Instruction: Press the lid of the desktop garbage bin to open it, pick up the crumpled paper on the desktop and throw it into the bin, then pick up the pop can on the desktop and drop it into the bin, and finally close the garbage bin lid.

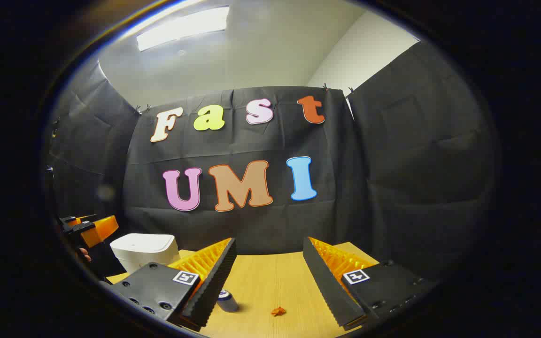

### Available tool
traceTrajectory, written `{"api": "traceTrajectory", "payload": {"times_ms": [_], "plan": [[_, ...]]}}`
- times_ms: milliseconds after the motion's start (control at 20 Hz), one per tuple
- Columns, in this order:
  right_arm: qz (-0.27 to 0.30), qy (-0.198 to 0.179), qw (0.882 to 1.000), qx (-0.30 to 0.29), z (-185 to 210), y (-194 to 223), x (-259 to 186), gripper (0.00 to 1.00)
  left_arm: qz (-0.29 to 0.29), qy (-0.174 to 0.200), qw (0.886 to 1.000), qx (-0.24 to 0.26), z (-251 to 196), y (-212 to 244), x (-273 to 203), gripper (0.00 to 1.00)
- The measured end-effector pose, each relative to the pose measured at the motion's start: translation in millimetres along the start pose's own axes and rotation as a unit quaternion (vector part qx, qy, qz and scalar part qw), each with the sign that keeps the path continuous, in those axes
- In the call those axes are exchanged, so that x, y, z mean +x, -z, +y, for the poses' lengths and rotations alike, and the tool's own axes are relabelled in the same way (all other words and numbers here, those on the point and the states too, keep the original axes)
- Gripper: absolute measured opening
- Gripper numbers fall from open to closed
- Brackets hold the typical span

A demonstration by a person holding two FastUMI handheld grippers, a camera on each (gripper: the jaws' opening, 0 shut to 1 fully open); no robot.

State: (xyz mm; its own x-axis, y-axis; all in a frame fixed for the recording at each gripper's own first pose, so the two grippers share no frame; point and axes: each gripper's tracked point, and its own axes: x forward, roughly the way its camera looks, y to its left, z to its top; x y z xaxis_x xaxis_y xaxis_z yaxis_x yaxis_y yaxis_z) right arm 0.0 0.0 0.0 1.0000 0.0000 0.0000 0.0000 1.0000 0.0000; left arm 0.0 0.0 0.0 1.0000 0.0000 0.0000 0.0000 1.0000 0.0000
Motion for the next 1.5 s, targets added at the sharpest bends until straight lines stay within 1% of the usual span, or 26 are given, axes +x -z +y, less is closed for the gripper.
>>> {"api": "traceTrajectory", "payload": {"times_ms": [150, 200, 300, 350, 400, 500, 550, 600, 650, 750, 800, 850, 1000, 1100, 1200, 1350, 1500], "plan": [[0.018, 0.001, 1.000, 0.001, -2.3, 14.0, 6.0, 0.95, 0.014, -0.007, 1.000, 0.006, 2.0, 14.6, 5.2, 0.96], [0.025, 0.002, 1.000, 0.002, -4.3, 19.7, 6.3, 0.95, 0.019, -0.012, 1.000, 0.010, 4.4, 21.8, 7.7, 0.99], [0.037, 0.002, 0.999, 0.011, -6.6, 28.8, 8.8, 0.96, 0.036, -0.022, 0.999, 0.024, 9.5, 45.8, 10.3, 0.99], [0.041, 0.000, 0.999, 0.017, -6.6, 32.2, 9.9, 0.95, 0.051, -0.026, 0.998, 0.036, 11.4, 63.3, 10.5, 0.95], [0.043, -0.002, 0.999, 0.021, -6.7, 34.2, 10.2, 0.95, 0.066, -0.030, 0.996, 0.050, 14.7, 78.0, 9.5, 0.99], [0.045, -0.003, 0.999, 0.022, -8.2, 36.1, 15.4, 0.95, 0.087, -0.038, 0.993, 0.070, 22.7, 100.4, 7.4, 0.95], [0.044, -0.004, 0.999, 0.022, -9.7, 36.7, 18.1, 0.95, 0.095, -0.042, 0.992, 0.075, 25.8, 109.3, 6.4, 0.96], [0.044, -0.006, 0.999, 0.025, -10.0, 38.1, 20.4, 0.95, 0.099, -0.043, 0.991, 0.078, 26.6, 116.0, 7.7, 0.99], [0.044, -0.009, 0.999, 0.031, -10.3, 37.1, 23.6, 0.95, 0.108, -0.043, 0.990, 0.081, 26.7, 122.4, 8.2, 0.96], [0.039, -0.012, 0.998, 0.039, -11.3, 33.5, 29.2, 0.95, 0.123, -0.046, 0.987, 0.089, 28.4, 129.1, 10.4, 0.95], [0.036, -0.011, 0.999, 0.037, -13.2, 32.1, 31.0, 0.95, 0.116, -0.047, 0.988, 0.089, 27.8, 120.6, 10.8, 0.99], [0.036, -0.010, 0.999, 0.033, -14.4, 32.1, 32.7, 0.95, 0.104, -0.047, 0.990, 0.085, 25.6, 107.7, 10.3, 0.94], [0.038, -0.019, 0.999, 0.028, -12.6, 33.5, 31.4, 0.96, 0.075, -0.042, 0.994, 0.064, 16.7, 71.6, 13.7, 0.94], [0.035, -0.024, 0.999, 0.024, -10.7, 32.9, 28.4, 0.96, 0.060, -0.038, 0.997, 0.039, 11.9, 53.1, 11.4, 0.93], [0.034, -0.025, 0.999, 0.018, -9.6, 33.7, 25.2, 0.95, 0.051, -0.034, 0.998, 0.025, 7.8, 42.1, 7.2, 0.93], [0.044, -0.030, 0.998, 0.018, -6.3, 39.6, 23.6, 0.95, 0.038, -0.036, 0.998, 0.033, 8.6, 32.1, 3.5, 0.93], [0.047, -0.032, 0.998, 0.019, -4.9, 39.6, 23.8, 0.96, 0.037, -0.030, 0.998, 0.030, 4.1, 30.7, 2.6, 0.93]]}}
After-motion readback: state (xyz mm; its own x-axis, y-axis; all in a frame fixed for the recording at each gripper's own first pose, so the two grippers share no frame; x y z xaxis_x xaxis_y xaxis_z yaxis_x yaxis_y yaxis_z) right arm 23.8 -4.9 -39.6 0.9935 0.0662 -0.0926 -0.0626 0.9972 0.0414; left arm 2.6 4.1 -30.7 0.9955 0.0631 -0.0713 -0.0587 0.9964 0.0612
